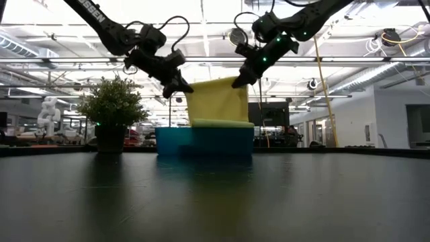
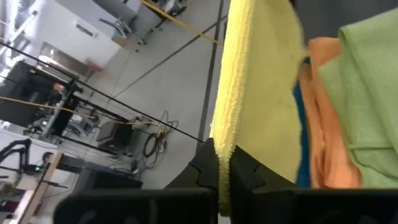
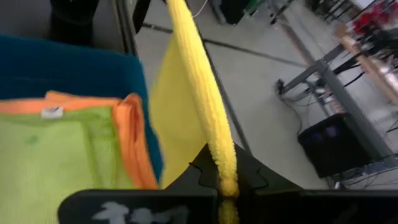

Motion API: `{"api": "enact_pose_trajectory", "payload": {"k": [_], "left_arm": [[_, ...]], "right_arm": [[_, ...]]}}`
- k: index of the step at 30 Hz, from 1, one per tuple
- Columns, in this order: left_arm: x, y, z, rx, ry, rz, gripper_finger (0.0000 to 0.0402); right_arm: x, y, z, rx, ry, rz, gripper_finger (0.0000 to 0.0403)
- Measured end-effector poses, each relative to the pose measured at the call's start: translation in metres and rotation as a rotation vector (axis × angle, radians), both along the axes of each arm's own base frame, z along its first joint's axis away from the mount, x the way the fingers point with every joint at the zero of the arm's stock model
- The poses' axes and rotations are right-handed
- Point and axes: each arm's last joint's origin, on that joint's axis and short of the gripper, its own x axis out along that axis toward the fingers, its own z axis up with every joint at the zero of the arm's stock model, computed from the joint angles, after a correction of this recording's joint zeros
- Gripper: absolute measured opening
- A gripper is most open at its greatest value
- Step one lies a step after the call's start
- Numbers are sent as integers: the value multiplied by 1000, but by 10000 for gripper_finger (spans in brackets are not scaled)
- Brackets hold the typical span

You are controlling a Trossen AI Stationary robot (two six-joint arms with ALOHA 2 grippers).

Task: Fold microfiber towels
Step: Put the yellow microfiber towel into the blue bin

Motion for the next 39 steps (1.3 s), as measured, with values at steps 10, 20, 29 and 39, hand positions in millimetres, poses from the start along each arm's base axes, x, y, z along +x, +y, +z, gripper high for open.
{"api": "enact_pose_trajectory", "payload": {"k": [10,20,29,39], "left_arm": [[1,-10,-18,-149,111,-41,9],[6,-37,-35,-332,260,-132,20],[16,-66,-45,-442,376,-206,14],[16,-73,-49,-472,447,-104,149]], "right_arm": [[7,18,-20,103,108,62,0],[14,60,-61,165,223,168,0],[10,82,-97,270,117,231,9],[6,91,-109,319,84,233,102]]}}
